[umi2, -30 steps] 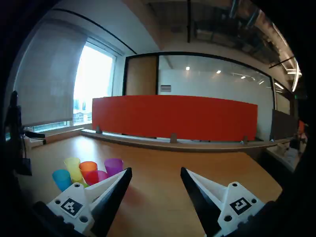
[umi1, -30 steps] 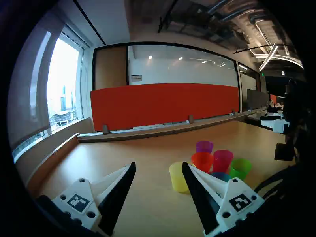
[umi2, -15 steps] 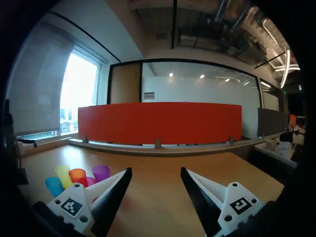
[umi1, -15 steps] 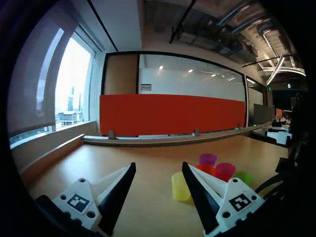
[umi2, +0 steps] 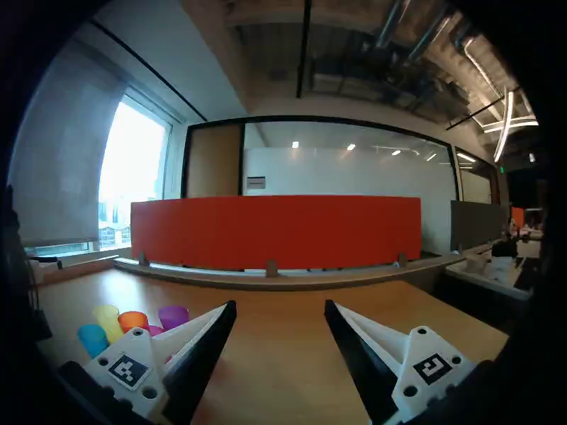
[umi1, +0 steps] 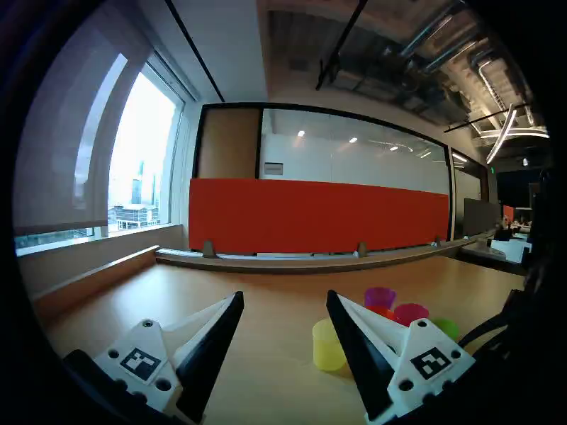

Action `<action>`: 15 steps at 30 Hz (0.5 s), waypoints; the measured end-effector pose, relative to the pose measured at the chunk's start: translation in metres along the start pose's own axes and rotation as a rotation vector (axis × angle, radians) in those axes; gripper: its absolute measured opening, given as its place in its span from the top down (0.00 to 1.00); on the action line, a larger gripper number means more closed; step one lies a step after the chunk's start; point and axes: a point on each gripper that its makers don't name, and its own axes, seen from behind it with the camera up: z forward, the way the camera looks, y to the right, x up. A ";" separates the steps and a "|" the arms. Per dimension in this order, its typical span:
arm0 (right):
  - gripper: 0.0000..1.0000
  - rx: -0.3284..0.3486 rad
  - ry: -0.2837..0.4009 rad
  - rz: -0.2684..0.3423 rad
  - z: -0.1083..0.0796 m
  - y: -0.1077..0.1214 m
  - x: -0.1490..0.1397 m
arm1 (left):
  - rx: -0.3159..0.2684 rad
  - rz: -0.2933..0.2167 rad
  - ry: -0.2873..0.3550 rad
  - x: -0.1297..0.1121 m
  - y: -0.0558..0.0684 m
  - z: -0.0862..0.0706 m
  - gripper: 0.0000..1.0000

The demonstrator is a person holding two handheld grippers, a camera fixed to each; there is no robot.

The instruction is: Pour water

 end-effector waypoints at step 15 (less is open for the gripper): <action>0.03 0.007 -0.020 0.000 0.002 -0.006 0.001 | 0.070 0.025 0.035 -0.006 -0.010 0.002 0.14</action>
